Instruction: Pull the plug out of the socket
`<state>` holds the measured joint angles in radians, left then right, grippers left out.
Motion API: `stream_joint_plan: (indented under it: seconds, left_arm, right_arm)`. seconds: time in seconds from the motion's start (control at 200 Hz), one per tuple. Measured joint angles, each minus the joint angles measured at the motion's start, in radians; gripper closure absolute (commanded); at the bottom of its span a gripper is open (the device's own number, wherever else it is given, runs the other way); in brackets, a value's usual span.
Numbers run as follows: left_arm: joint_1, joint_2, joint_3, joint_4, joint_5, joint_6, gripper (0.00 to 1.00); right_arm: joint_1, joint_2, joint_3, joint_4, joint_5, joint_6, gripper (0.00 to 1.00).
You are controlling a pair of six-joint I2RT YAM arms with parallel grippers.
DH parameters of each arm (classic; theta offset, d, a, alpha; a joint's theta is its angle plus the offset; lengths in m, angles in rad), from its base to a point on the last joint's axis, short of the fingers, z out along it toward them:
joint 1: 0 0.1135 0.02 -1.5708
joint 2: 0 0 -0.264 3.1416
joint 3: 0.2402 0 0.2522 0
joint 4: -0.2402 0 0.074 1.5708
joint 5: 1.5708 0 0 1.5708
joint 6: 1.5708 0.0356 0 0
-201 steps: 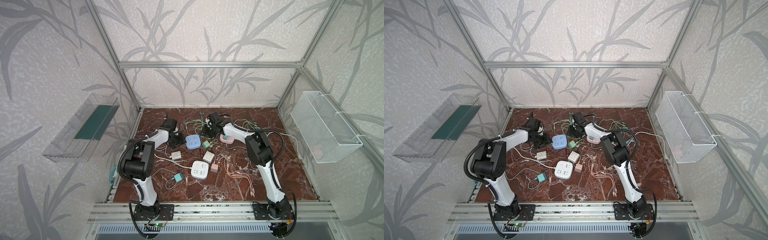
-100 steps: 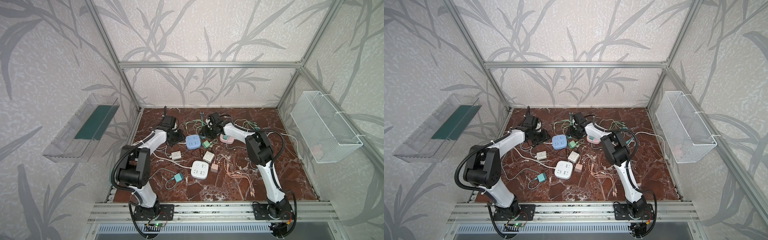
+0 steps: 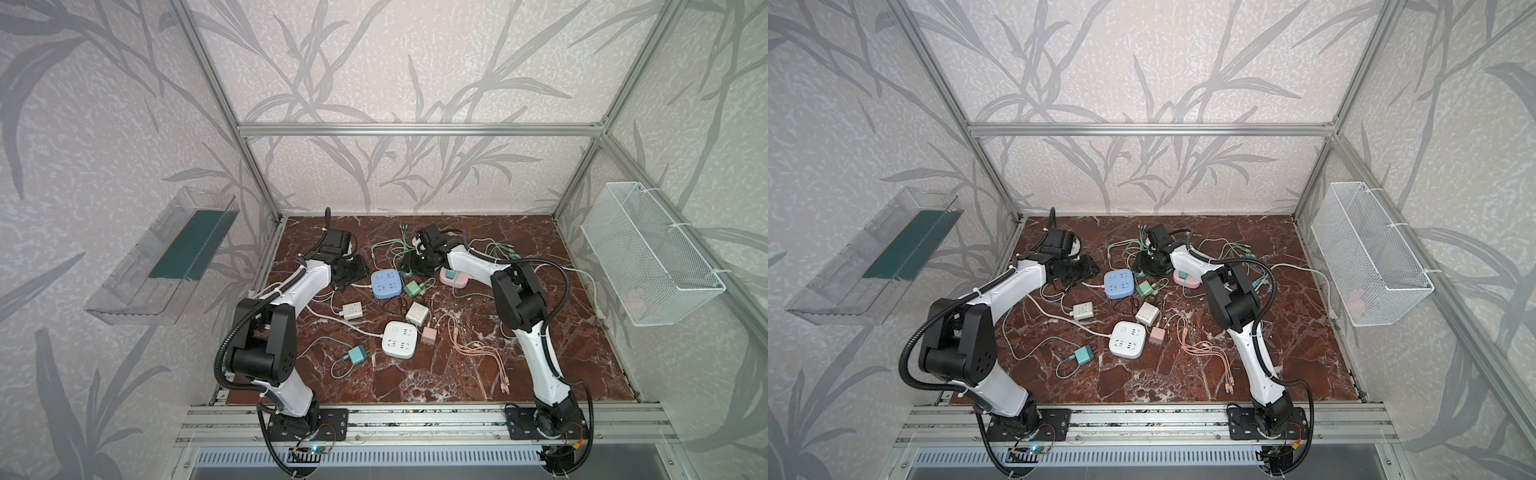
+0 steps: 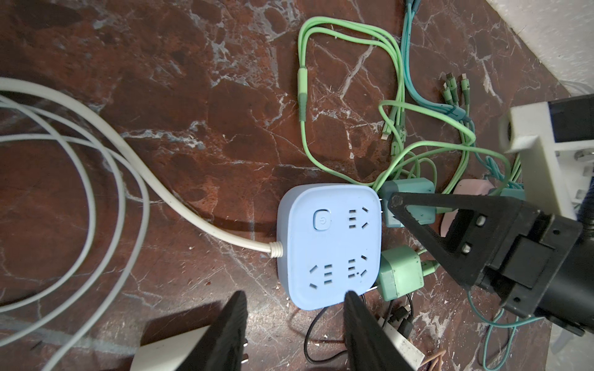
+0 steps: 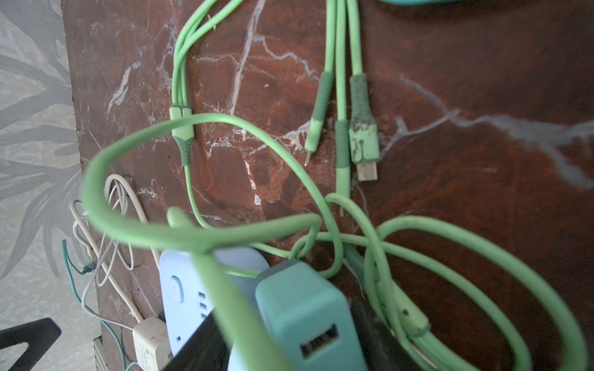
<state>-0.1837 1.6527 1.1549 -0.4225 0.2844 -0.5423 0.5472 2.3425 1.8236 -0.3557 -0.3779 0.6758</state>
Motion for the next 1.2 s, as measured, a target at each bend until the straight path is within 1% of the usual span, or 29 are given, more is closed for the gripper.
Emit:
stream_joint_plan:
  seconds: [0.535,0.67,0.885,1.095,1.2]
  left_arm:
    - [-0.008,-0.003,-0.034,0.02,-0.002,-0.004,0.49]
    - [-0.009,-0.008,-0.034,0.021,-0.002,-0.003,0.49]
    - [-0.009,-0.031,-0.048,0.034,0.002,-0.003,0.49]
    - [-0.009,-0.047,-0.06,0.036,0.004,-0.003,0.5]
    - [-0.009,-0.047,-0.06,0.037,0.004,-0.002,0.49]
  right_arm:
    - [0.0,-0.028,0.014,-0.134,0.05,-0.038,0.39]
    - [0.005,-0.028,0.052,-0.175,0.055,-0.045,0.44]
    - [0.018,-0.01,0.219,-0.256,0.056,-0.058,0.47]
    - [0.024,0.112,0.507,-0.401,0.066,-0.098,0.47]
    - [0.031,0.137,0.537,-0.457,0.082,-0.112,0.47]
